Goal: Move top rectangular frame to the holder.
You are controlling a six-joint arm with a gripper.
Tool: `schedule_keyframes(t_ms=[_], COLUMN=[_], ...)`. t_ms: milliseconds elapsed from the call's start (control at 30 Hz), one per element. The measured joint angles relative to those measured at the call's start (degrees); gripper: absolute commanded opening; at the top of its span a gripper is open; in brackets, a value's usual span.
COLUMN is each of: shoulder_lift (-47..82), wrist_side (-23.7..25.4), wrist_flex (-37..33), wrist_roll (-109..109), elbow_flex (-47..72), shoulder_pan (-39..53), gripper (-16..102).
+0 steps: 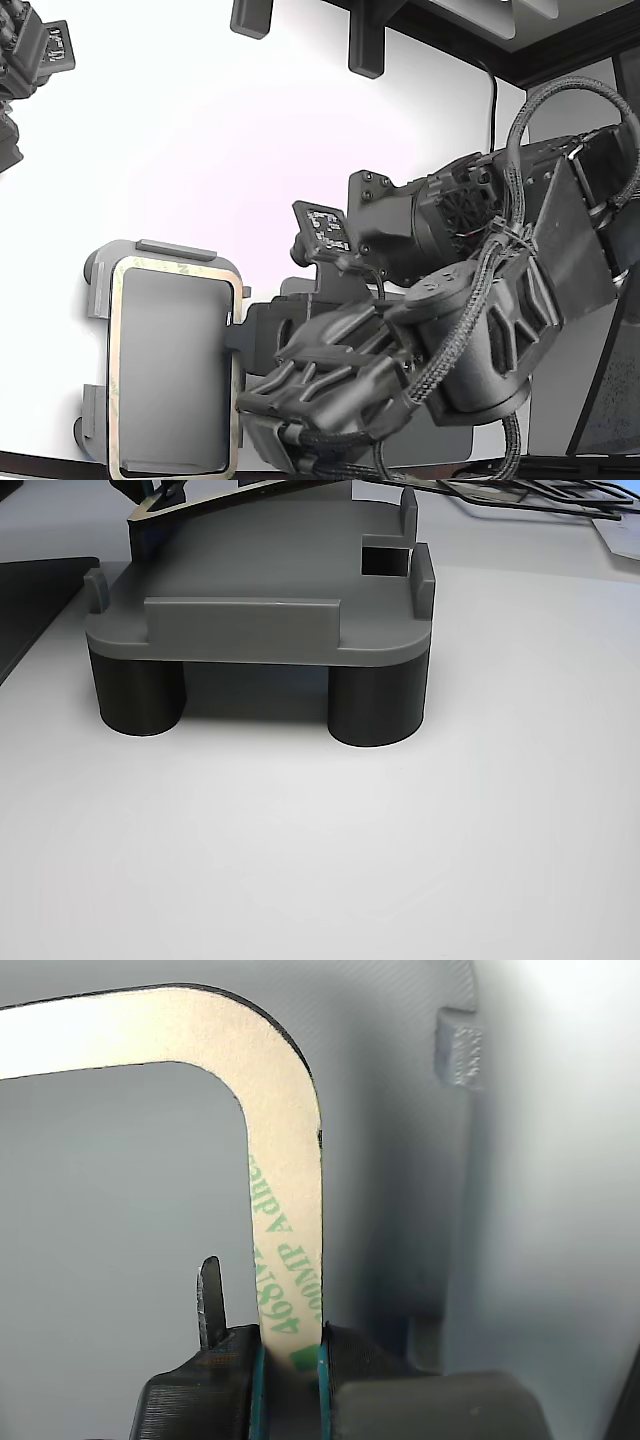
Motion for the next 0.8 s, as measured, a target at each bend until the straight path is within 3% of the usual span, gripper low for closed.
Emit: schedule_keyframes(t_ms=[800], shoulder_lift=[-0.53], wrist_side=[-2.37], wrist_flex=[0.0], wrist_roll=[-0.35], elbow_flex=[2.37], shoulder_pan=[-2.37], gripper=[-11])
